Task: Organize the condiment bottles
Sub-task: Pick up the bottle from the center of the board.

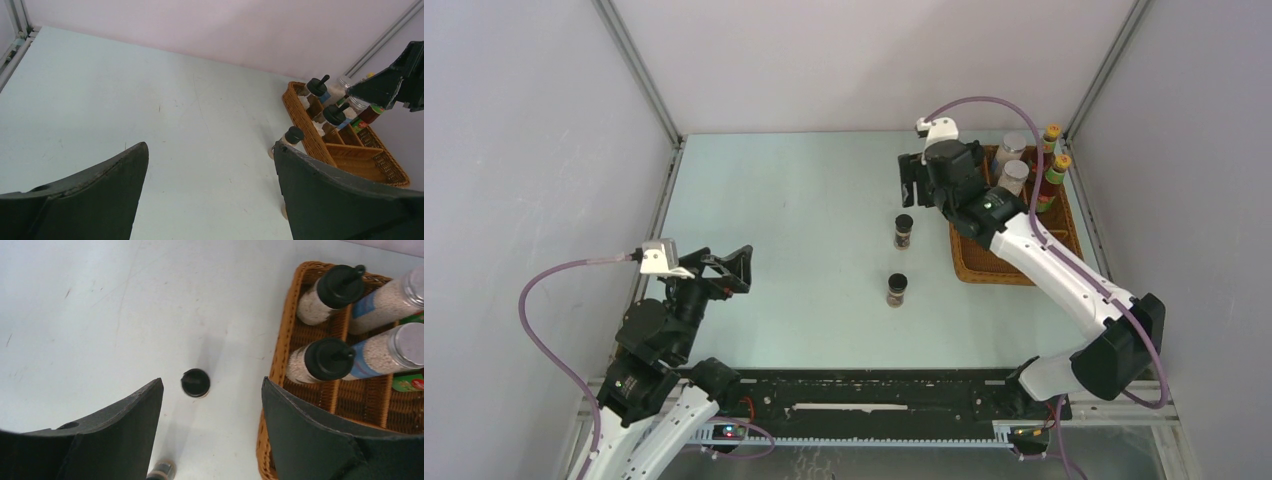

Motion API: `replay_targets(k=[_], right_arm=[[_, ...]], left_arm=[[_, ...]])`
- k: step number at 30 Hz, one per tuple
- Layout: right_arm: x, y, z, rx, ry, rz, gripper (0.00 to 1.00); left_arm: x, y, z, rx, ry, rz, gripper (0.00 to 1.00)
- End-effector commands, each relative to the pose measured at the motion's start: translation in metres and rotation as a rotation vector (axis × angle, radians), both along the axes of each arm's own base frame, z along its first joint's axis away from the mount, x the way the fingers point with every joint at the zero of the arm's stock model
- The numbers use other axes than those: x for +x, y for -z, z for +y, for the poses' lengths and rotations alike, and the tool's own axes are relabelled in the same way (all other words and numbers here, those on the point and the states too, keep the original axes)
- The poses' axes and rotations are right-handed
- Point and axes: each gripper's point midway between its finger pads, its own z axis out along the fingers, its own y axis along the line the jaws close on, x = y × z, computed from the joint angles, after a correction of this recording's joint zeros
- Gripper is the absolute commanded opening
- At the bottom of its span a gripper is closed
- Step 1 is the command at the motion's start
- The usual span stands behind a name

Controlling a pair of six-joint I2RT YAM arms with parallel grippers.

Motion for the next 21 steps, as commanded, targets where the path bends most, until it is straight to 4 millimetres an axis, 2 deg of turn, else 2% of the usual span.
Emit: replay_targets(k=[1,6,12,21], right_arm=[[-0.018,0.000,0.014,-0.020,-0.018,0.000,0.80],[-0.031,0.027,0.034,-0.040,-0.044,0.060,0.80],[-0.042,0.059,0.048,-0.044,-0.060,0.129,0.80],[-0.046,0.082,0.052,-0.056,-0.067,0.170,0.80]], left_arm=[[-0.001,-0.002,-0.003,-0.021,0.016,-0.006,1.00],[-0.001,-0.001,-0.003,-0.021,0.016,-0.005,1.00],[-0.001,-0.002,-0.003,-0.020,0.015,-0.007,1.00],[-0.001,-0.003,-0.004,-0.019,0.019,-0.009,1.00]])
